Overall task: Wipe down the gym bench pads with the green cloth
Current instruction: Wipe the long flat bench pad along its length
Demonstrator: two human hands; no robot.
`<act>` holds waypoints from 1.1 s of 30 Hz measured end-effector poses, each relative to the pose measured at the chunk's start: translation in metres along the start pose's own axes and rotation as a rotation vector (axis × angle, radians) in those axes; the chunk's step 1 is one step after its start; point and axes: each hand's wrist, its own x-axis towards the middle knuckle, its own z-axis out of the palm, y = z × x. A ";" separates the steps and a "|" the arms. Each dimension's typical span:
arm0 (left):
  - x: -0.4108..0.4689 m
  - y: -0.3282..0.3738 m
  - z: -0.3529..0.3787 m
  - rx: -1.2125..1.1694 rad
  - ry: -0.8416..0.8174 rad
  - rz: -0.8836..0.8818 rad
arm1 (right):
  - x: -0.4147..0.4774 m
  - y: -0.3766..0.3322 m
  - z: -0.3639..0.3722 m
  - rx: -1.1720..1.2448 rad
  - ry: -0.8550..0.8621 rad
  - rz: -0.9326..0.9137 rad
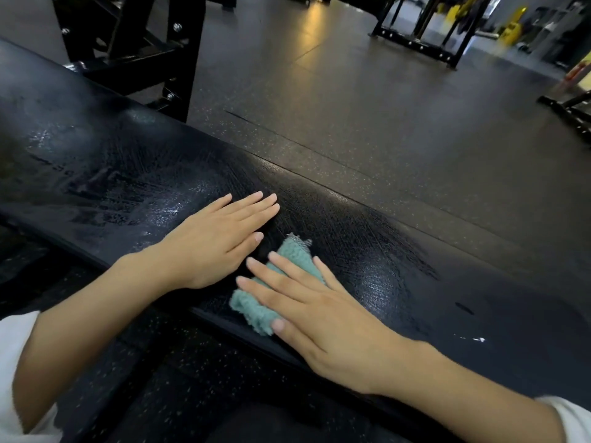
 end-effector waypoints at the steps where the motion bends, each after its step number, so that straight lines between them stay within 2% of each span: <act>1: 0.000 -0.001 0.000 -0.006 -0.004 -0.001 | 0.006 -0.001 0.000 0.002 0.002 -0.007; 8: -0.004 -0.001 -0.003 -0.021 -0.010 0.006 | 0.005 0.003 -0.001 -0.024 -0.017 -0.028; 12: -0.005 -0.002 -0.002 -0.006 0.014 0.017 | -0.036 0.026 0.006 -0.114 0.018 -0.015; 16: -0.007 0.000 -0.003 0.027 0.002 0.009 | -0.101 0.052 0.012 -0.262 0.056 0.148; 21: -0.004 0.014 -0.006 0.096 -0.057 -0.038 | -0.148 0.049 0.016 -0.273 0.092 0.344; 26: 0.009 0.050 0.002 0.090 -0.108 -0.018 | -0.122 0.053 0.006 -0.135 0.128 0.492; 33: 0.040 0.101 0.021 0.061 -0.135 -0.056 | -0.046 0.109 -0.024 0.021 0.204 0.653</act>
